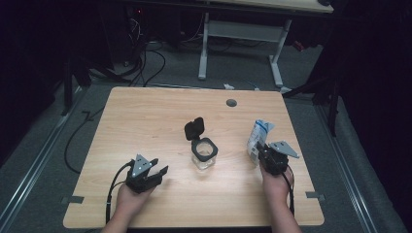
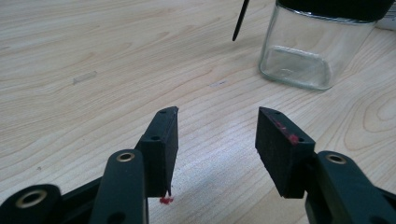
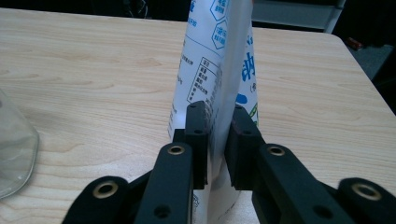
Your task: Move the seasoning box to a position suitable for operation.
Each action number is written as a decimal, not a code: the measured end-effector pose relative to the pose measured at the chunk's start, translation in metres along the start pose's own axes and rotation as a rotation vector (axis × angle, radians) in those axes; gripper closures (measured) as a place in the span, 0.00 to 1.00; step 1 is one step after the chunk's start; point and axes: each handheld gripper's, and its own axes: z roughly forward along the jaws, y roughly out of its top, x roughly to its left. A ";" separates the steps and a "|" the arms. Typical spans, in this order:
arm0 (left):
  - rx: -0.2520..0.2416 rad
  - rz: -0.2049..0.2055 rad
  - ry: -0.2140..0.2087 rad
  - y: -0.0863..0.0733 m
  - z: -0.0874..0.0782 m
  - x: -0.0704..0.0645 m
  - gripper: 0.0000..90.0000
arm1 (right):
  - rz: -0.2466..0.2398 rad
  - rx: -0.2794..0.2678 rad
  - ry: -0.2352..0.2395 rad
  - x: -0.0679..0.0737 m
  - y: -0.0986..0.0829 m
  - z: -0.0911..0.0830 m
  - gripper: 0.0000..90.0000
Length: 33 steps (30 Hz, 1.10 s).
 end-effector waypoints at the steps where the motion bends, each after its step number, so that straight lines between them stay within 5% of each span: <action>1: 0.000 0.001 0.000 0.000 0.000 0.000 0.54 | 0.002 0.000 0.004 0.000 0.000 0.000 0.92; 19: 0.004 0.002 -0.013 0.000 0.000 0.000 0.54 | -0.025 -0.005 0.012 -0.002 -0.001 0.000 0.94; 33: 0.003 0.002 -0.016 0.000 0.000 0.000 0.53 | -0.015 0.029 0.066 -0.008 0.004 0.000 0.97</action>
